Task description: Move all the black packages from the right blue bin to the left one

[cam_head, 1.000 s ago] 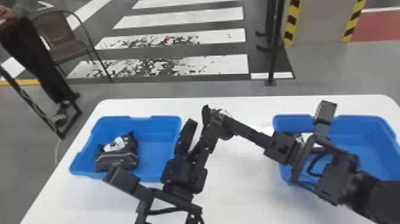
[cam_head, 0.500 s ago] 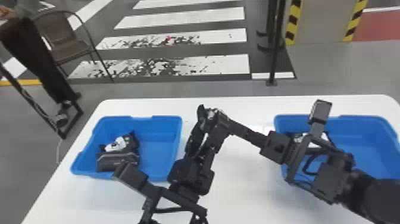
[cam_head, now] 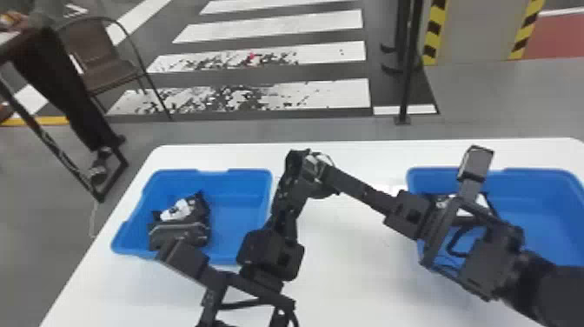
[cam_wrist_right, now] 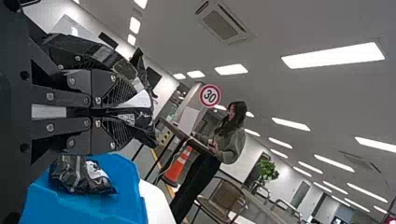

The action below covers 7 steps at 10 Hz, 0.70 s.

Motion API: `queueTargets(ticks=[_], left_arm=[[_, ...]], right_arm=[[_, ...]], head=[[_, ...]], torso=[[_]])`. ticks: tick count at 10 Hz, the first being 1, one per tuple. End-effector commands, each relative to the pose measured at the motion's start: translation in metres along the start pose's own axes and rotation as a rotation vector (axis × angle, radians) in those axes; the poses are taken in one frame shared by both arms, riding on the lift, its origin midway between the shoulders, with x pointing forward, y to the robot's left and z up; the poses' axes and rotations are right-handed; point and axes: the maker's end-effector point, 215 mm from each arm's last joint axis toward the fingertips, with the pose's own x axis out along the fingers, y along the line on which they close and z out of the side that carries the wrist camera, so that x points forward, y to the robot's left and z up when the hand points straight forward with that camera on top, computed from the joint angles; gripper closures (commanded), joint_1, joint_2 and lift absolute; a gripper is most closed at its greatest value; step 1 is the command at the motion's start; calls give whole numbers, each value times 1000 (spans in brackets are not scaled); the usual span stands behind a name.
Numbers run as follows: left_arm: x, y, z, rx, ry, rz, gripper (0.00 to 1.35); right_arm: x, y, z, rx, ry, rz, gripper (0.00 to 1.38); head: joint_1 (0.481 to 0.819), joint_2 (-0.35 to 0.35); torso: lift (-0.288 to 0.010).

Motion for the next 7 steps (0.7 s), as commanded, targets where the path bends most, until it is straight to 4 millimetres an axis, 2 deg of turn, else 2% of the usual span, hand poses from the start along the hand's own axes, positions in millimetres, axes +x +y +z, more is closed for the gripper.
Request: queueTargets(ticks=[1, 2, 3, 4, 5, 6, 7], left_arm=[[-3, 20, 13, 30, -27, 39, 1211], [-3, 51, 27, 118, -48, 90, 1211], [-4, 97, 44, 276, -60, 166, 1211], [-7, 156, 51, 449, -32, 259, 1211], [-13, 210, 59, 579, -4, 347, 1211], [-23, 252, 69, 699, 36, 422, 1211], [-30, 276, 70, 722, 61, 470, 1210]], right_arm=[[-8, -12, -8, -14, 0, -33, 978], [-20, -26, -11, -32, -2, -73, 559], [-30, -33, -6, -40, -23, -97, 137], [-38, -39, 1, -47, -42, -116, 47], [-42, -43, 6, -65, -48, -132, 128], [-50, -48, 14, -103, -53, -157, 163], [-57, -52, 23, -147, -58, -185, 163]], head=[[695, 210], [695, 223], [695, 241], [695, 270], [695, 285], [695, 323], [695, 350]], torso=[[-154], [-154], [-154], [-154], [-154], [-154], [-154]])
